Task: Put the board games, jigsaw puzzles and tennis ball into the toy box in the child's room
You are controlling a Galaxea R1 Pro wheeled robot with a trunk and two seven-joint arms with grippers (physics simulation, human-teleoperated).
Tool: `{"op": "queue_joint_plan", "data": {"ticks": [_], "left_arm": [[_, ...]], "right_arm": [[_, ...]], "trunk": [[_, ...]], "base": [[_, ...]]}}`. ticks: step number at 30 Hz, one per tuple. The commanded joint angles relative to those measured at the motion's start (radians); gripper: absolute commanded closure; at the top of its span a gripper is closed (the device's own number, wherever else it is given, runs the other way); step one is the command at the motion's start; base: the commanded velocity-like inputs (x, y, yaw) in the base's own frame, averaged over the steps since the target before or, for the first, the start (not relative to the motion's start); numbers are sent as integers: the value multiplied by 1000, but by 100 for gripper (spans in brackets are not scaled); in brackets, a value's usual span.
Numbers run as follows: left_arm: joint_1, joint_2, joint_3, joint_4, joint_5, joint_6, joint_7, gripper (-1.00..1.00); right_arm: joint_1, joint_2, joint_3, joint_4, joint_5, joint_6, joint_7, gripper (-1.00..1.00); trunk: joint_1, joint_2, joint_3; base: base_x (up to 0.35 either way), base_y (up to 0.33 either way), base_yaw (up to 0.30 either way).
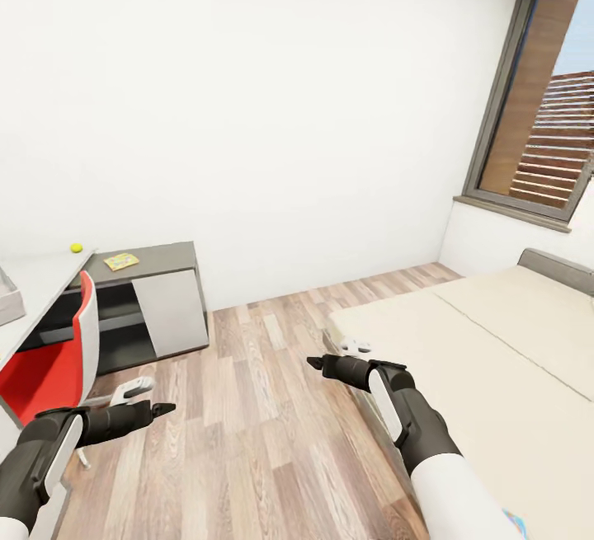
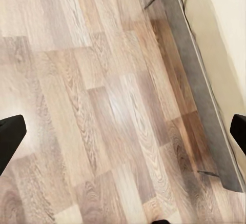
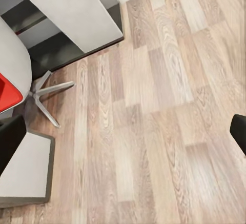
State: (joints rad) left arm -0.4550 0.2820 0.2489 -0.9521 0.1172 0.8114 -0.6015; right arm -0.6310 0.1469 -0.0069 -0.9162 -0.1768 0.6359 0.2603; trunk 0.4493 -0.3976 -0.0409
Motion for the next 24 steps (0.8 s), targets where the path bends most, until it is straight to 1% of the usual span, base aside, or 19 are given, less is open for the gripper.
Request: {"op": "queue_joint_plan", "data": {"ticks": [1,17,24], "left_arm": [[-1,0,1,0,9,8,2,-100],[-1,0,1,-3,9,6,2,-100],[-1,0,1,-4,9,7,2,-100]], "right_arm": [[-1,0,-1,0,-4,5,0,-100],[-1,0,-1,-1,-4,5,0,-100],[-1,-2,-7,-1,-4,5,-1,-100]], "trunk": [[1,-2,-3],[1,-2,-13],[1,-2,-16]], "base": [[0,62,-223],[0,10,-228],[0,0,-232]]}}
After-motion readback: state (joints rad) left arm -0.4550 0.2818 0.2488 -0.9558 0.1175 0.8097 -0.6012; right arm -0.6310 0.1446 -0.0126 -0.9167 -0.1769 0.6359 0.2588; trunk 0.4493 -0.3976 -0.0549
